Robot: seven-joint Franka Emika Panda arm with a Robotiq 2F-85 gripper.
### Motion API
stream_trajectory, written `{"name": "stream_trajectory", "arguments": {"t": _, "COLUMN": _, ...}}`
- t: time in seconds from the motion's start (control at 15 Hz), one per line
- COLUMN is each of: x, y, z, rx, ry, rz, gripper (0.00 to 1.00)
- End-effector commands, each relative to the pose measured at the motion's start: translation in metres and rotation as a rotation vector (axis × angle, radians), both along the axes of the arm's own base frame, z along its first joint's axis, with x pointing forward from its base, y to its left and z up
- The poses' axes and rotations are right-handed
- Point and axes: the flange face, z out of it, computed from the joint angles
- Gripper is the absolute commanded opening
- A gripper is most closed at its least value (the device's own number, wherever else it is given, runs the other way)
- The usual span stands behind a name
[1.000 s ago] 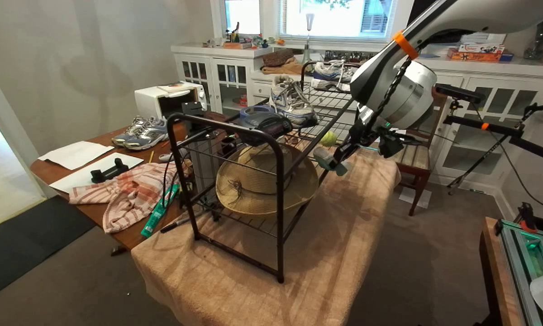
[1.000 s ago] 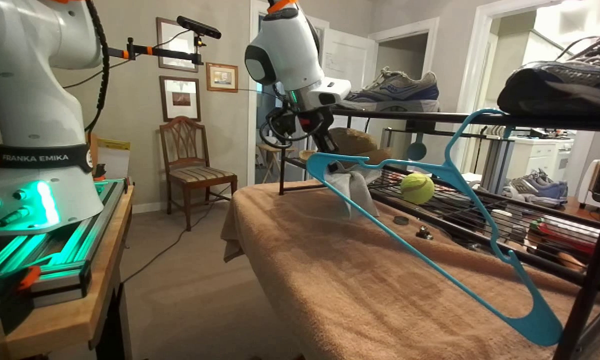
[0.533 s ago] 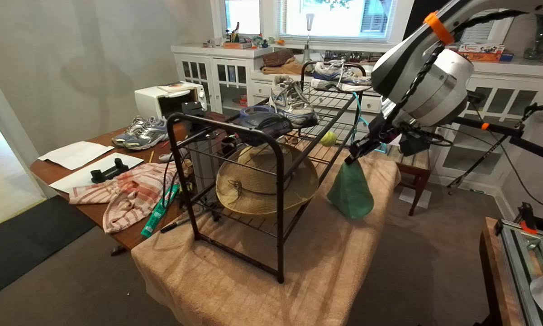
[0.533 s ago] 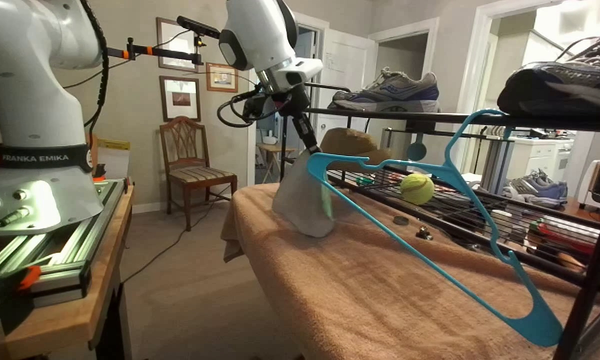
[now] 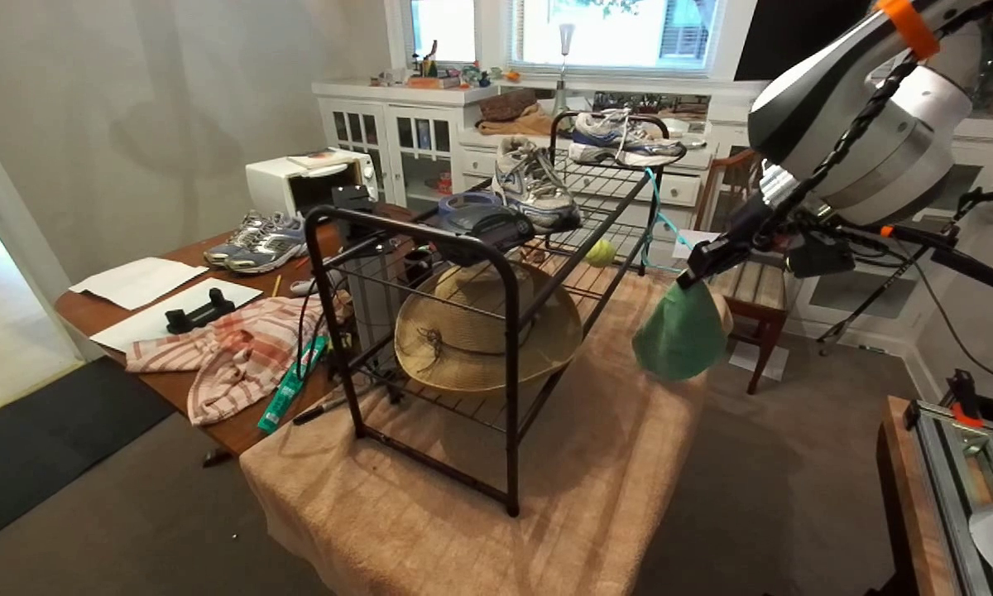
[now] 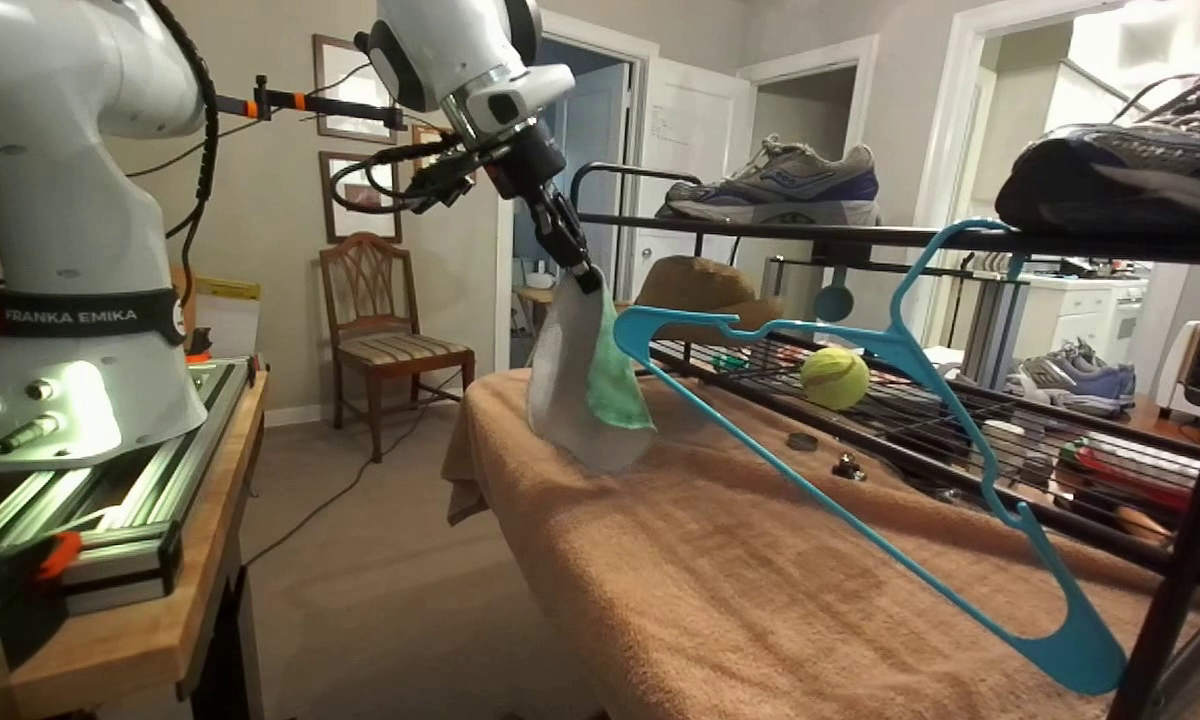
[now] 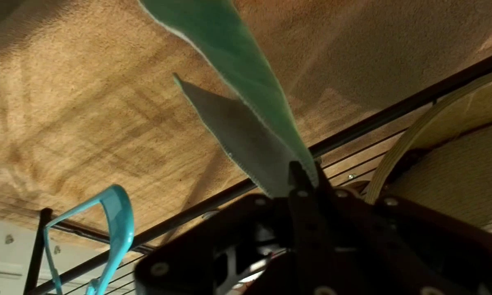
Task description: Move the green cloth to the right
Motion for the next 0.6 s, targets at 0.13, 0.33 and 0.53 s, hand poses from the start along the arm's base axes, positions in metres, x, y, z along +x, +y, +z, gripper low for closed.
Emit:
{"name": "stream_trajectory", "arguments": {"t": 0.13, "x": -0.005, "y": -0.023, "z": 0.0, "rx": 0.087, "ry": -0.008, "rz": -0.085, "gripper": 0.01}}
{"name": "stream_trajectory", "arguments": {"t": 0.33, "x": -0.008, "y": -0.042, "z": 0.004, "rx": 0.13, "ry": -0.02, "rz": -0.106, "gripper": 0.01}}
{"name": "stream_trajectory", "arguments": {"t": 0.53, "x": -0.008, "y": -0.056, "z": 0.006, "rx": 0.152, "ry": 0.001, "rz": -0.092, "gripper": 0.01}}
